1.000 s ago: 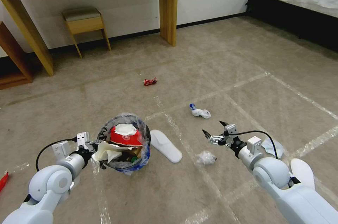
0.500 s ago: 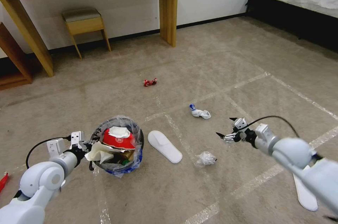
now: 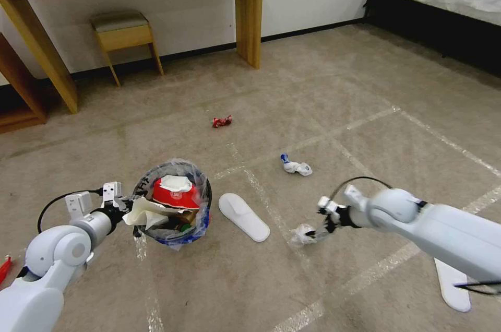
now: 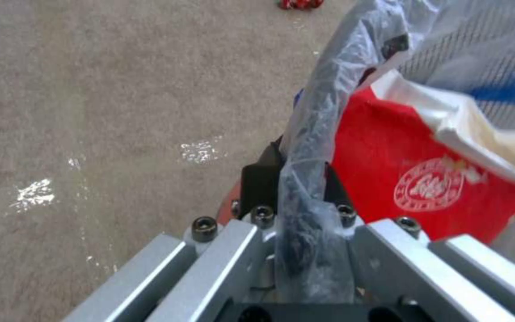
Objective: Pick up the trash bin and place the garbage on the floor into it.
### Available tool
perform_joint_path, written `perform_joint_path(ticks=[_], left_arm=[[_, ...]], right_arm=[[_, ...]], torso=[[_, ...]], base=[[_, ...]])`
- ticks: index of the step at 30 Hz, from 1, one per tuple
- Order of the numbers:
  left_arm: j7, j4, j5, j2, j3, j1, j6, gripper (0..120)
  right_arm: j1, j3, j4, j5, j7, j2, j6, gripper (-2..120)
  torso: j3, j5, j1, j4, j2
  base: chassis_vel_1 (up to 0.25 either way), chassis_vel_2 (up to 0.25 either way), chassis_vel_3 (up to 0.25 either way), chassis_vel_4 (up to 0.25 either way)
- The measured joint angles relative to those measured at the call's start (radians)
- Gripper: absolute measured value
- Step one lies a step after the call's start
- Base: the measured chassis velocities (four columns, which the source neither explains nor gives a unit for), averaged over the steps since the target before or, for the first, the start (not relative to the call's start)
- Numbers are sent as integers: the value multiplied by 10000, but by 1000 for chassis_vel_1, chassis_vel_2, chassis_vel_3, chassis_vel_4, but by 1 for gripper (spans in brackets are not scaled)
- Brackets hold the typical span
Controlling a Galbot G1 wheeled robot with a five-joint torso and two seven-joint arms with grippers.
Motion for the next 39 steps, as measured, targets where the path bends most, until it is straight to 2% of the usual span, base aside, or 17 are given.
perform_joint_path(ticks=[2, 3, 4, 5, 10, 20, 27, 39], left_arm=[[99, 11, -41, -40, -164, 34, -32, 1], [99, 11, -41, -40, -164, 34, -32, 1], [151, 17, -57, -55, -262, 79, -73, 1], [211, 29, -82, -74, -326, 115, -95, 1], [225, 39, -86, -204, -451, 160, -161, 1], [249, 31, -82, -281, -548, 249, -193, 1], [308, 10, -62, -349, -703, 455, -221, 1], [383, -11, -21, -418, -709, 557, -271, 1]], right_arm=[[622, -1081, -752, -139, 16, 780, -130, 100], [622, -1081, -752, -139, 16, 780, -130, 100], [963, -1575, -1180, -399, -49, 1158, -158, 100], [1371, -2103, -1534, -831, -271, 1431, -98, 100], [1684, -2446, -2468, -1868, -509, 1876, 135, 100], [1615, -2547, -3012, -2259, -531, 2299, 199, 100], [949, -2305, -3378, -2576, -34, 2547, 58, 100], [366, -1853, -3714, -2266, 713, 2892, -125, 100]], torso=[[3, 26, 1, 4, -1], [3, 26, 1, 4, -1], [1, 9, 0, -6, 0], [2, 16, 1, -3, -1], [1, 15, 0, -2, 0], [0, 17, 0, -2, 0], [0, 15, 0, -4, 0], [0, 15, -1, -2, 0]], base=[[0, 0, 0, 0], [0, 0, 0, 0], [0, 0, 0, 0], [0, 0, 0, 0], [0, 0, 0, 0], [0, 0, 0, 0], [0, 0, 0, 0], [0, 0, 0, 0]])
